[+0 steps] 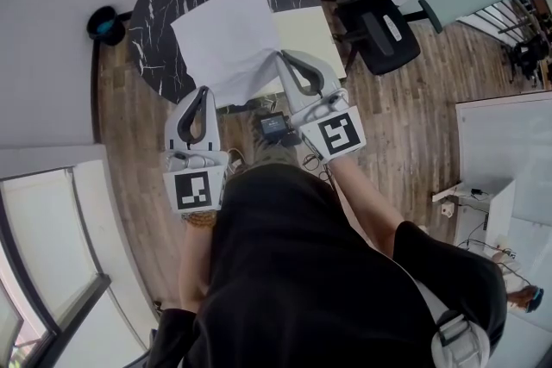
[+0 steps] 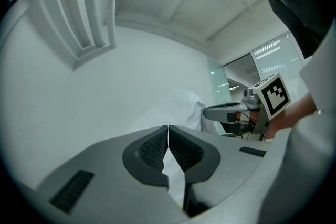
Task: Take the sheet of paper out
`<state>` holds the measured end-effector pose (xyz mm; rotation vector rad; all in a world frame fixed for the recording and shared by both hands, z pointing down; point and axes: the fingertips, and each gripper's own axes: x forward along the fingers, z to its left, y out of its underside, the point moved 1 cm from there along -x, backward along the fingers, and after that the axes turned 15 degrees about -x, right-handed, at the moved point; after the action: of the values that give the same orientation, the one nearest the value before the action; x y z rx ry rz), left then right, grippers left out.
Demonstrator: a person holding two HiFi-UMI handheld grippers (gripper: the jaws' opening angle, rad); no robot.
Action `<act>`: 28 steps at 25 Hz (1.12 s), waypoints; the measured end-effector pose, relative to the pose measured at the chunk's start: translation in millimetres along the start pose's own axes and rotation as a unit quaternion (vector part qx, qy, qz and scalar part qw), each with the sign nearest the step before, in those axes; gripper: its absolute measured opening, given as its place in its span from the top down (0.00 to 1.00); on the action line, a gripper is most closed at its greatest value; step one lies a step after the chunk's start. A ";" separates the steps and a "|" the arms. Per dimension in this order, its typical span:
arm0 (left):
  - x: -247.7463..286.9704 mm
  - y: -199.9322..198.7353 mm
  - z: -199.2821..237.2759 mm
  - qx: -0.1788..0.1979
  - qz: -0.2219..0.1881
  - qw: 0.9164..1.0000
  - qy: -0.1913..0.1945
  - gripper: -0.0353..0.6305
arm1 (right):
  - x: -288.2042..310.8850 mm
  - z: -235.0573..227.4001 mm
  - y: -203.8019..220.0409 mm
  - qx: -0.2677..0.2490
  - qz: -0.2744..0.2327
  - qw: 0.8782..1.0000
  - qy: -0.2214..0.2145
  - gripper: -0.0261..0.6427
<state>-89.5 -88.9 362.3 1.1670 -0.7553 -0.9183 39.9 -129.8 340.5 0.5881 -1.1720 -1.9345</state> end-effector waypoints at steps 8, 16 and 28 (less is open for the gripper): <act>3.5 -3.2 0.2 0.001 0.001 1.000 0.005 0.94 | 1.8 -0.7 -1.7 0.002 0.006 1.000 0.001 0.96; 3.9 -5.0 2.0 0.005 0.002 1.000 0.007 0.94 | 2.5 -4.1 1.1 -0.003 0.002 1.000 0.010 0.96; 2.8 6.4 2.8 0.015 0.021 1.000 0.009 0.94 | 6.2 -4.0 8.7 -0.002 0.015 1.000 0.019 0.96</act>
<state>-89.5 -91.8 369.3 1.1807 -0.7795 -0.8636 42.4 -139.2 346.3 0.5992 -1.1475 -1.8911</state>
